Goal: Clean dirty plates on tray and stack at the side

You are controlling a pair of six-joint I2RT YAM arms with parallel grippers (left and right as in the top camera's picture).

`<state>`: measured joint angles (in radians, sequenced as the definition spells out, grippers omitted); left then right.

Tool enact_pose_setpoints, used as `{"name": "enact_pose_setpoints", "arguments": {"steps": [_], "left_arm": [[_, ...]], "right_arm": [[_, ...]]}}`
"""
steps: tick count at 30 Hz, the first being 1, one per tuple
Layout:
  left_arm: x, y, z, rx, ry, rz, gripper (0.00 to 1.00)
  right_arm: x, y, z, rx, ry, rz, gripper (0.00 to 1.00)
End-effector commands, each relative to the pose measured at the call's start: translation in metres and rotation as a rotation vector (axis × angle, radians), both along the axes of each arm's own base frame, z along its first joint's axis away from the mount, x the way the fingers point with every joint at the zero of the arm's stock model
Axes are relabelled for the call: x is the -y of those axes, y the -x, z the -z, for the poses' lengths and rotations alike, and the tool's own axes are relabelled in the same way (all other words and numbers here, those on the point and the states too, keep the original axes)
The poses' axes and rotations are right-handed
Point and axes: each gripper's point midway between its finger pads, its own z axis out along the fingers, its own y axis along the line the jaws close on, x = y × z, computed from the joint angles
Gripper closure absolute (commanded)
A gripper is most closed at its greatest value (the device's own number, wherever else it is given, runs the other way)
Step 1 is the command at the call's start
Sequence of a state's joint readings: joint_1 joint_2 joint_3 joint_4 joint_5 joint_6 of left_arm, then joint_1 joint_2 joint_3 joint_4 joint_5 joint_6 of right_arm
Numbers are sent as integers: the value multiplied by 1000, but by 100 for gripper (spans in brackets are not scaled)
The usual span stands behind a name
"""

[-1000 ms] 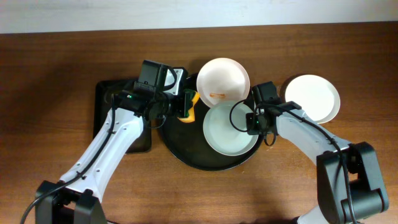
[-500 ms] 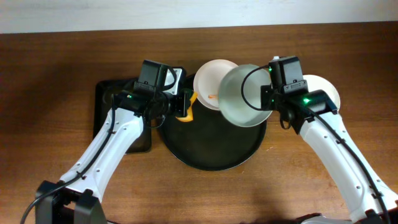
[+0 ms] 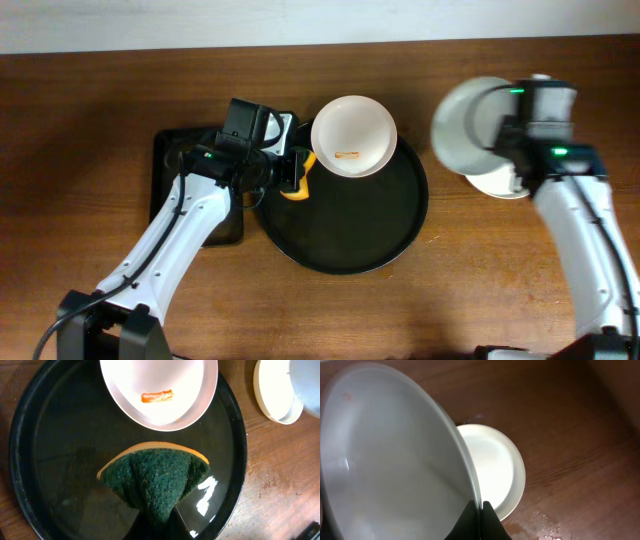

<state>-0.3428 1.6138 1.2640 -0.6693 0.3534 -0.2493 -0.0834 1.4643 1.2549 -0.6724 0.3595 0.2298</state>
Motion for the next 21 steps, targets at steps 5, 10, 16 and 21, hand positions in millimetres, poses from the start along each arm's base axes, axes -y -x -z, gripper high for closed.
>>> {"name": "enact_pose_setpoints", "arguments": {"steps": [5, 10, 16, 21], "left_arm": [[-1, -1, -8, 34, -1, 13, 100], [-1, -1, -8, 35, -1, 13, 100], [-3, -3, -8, 44, -15, 3, 95], [-7, -4, -6, 46, -36, -11, 87]], "right_arm": [[105, 22, 94, -85, -402, 211, 96], [95, -2, 101, -31, -477, 72, 48], [53, -24, 61, -29, -516, -162, 23], [-99, -71, 20, -84, -271, -687, 20]]}}
